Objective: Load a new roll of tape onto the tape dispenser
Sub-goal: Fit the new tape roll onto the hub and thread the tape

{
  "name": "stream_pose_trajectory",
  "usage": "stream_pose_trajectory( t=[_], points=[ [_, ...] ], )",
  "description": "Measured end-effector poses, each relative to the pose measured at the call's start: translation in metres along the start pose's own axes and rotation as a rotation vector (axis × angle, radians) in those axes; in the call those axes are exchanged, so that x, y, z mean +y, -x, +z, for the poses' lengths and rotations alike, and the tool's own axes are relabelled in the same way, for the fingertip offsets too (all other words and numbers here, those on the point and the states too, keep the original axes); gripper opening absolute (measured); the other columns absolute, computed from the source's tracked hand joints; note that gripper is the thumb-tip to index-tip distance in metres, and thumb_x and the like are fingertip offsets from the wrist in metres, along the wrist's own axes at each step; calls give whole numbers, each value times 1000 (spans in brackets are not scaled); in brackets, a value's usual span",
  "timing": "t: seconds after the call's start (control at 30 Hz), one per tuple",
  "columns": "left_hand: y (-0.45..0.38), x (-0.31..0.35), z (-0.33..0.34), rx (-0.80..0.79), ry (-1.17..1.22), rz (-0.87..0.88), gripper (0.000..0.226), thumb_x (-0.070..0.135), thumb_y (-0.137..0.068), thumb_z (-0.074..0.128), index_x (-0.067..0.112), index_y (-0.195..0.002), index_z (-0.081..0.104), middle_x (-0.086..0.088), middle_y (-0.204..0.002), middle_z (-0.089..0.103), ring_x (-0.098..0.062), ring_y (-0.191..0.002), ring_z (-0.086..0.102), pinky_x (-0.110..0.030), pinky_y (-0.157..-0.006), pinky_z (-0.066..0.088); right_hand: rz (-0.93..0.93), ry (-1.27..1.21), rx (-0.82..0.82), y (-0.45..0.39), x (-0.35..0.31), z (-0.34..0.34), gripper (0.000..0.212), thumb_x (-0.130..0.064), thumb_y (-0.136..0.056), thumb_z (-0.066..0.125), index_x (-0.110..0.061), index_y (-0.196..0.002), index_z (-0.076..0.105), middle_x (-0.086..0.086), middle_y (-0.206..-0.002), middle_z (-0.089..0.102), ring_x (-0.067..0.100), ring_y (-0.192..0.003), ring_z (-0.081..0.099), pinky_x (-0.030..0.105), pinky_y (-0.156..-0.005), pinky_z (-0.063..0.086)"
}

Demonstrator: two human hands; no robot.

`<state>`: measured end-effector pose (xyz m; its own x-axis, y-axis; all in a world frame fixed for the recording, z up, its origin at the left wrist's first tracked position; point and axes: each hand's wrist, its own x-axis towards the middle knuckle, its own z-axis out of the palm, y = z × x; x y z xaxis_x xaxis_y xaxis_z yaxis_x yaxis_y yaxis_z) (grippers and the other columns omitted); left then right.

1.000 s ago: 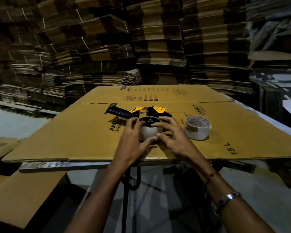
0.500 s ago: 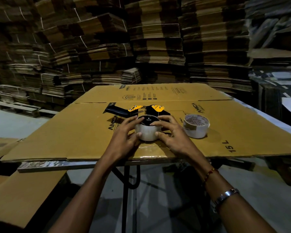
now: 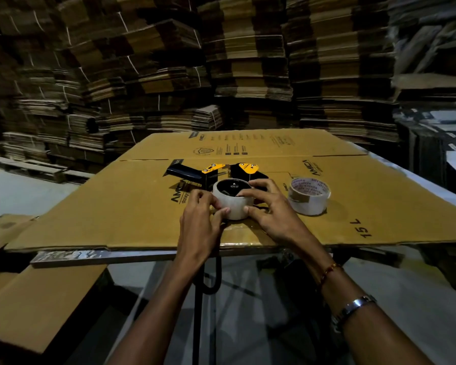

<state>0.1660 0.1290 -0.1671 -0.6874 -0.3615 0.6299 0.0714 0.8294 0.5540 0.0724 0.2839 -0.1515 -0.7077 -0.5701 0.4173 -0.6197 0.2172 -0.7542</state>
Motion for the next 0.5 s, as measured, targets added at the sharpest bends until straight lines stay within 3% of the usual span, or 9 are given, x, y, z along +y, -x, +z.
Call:
stream_pose_trajectory(
  t=[0.1,0.23,0.3,0.33,0.4,0.5],
  points=[
    [1,1,0,-6,-17,-13,13,16,-91,70,7,-98,64,-2,-109,53,-12,-93,51,-22,-78,42,-4,5,9,0,0,1,32,-8,-91,68,-27,-116,70,-12,-134,39,10,-122,49,2,-73,46],
    [1,3,-2,-10,-19,-31,13,11,-92,68,4,-103,66,-2,-111,55,-9,-94,51,-4,-74,40,-6,49,28,1,0,2,31,-10,-91,68,-28,-117,70,-14,-131,37,4,-119,45,1,-73,44],
    [1,4,0,9,-8,-54,14,10,-91,69,3,-104,67,-5,-114,58,-11,-97,54,-11,-83,47,-9,64,35,2,-1,3,31,-10,-92,67,-28,-117,69,-14,-131,36,3,-119,43,0,-74,44],
    [2,6,2,25,3,-73,14,9,-91,69,3,-104,67,-6,-115,59,-14,-99,56,-22,-87,52,-18,75,38,3,-1,4,32,-10,-92,67,-28,-118,69,-13,-132,36,3,-121,42,1,-76,44],
    [4,10,5,53,7,-109,13,8,-91,68,3,-103,66,-7,-113,61,-16,-99,58,-30,-88,55,-42,111,44,3,1,6,33,-10,-92,66,-28,-120,69,-10,-135,37,7,-128,41,8,-86,47],
    [7,18,9,100,-18,-164,10,7,-91,66,4,-100,67,-5,-105,62,-15,-93,58,-22,-79,48,-56,157,60,3,3,9,34,-12,-92,67,-30,-121,68,-8,-137,38,13,-131,41,30,-101,50]
  ],
)
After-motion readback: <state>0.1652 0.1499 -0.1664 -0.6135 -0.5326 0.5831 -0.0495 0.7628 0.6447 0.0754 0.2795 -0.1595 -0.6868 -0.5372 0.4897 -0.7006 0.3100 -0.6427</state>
